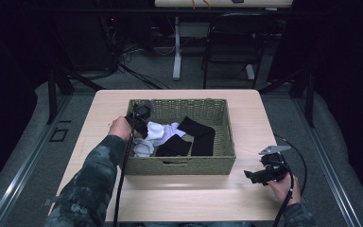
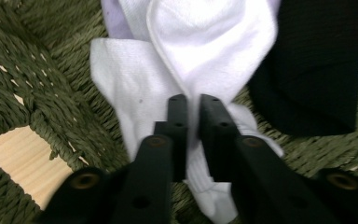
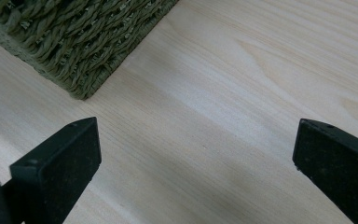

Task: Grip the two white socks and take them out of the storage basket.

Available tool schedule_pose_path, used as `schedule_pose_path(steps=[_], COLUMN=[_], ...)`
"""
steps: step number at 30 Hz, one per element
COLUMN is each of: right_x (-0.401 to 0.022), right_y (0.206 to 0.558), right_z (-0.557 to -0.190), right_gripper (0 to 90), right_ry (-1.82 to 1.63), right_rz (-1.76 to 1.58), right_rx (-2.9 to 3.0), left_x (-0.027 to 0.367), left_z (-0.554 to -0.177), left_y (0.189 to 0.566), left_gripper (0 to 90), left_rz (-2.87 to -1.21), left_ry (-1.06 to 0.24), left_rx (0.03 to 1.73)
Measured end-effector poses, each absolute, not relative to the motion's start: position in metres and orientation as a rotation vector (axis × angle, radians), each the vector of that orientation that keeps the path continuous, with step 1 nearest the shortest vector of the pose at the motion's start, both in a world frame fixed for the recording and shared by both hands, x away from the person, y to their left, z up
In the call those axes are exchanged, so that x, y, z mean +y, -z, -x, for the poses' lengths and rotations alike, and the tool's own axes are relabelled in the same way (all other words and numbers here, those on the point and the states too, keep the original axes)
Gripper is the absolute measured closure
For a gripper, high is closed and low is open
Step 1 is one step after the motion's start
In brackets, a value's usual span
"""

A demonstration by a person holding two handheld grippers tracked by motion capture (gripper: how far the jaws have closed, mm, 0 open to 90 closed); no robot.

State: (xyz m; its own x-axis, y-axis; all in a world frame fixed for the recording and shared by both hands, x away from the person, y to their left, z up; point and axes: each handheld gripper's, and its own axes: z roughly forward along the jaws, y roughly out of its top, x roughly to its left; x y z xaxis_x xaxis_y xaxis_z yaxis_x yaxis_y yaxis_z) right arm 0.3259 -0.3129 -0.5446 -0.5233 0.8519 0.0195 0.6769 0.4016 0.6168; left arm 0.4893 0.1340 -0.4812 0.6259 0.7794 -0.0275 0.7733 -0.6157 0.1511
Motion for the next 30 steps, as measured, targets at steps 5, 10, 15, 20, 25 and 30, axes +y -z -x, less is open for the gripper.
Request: schedule_pose_path(steps=[5,10,15,20,25,30], right_x=[-0.313,-0.313,-0.313,-0.313,-0.314,-0.313], right_y=[0.545,0.544,0.544,0.544,0.544,0.545], right_z=[-0.326,-0.326,-0.326,-0.326,-0.325,-0.326], right_gripper=[0.5,0.6,0.6,0.6,0.6,0.6], right_ry=[-0.823,-0.827,-0.814,-0.804,-0.811,-0.824], right_rz=[-1.334,-1.333,-1.334,-1.332,-1.334,-1.337], right_rx=[2.363,2.364,2.361,2.368,2.371,2.359], left_x=[0.134,0.136,0.137,0.136,0.132,0.131], left_z=[-0.485,-0.483,-0.481,-0.479,-0.478,-0.477], left_y=[0.469,0.454,0.438,0.418,0.398,0.377], left_gripper=[85.5,85.7,85.7,85.7,85.7,85.7], left_rz=[-2.689,-2.677,-2.65,-2.638,-2.641,-2.618], left_ry=[-0.055,-0.059,-0.059,-0.078,-0.084,-0.097], left_rx=[1.262,1.243,1.219,1.194,1.162,1.139])
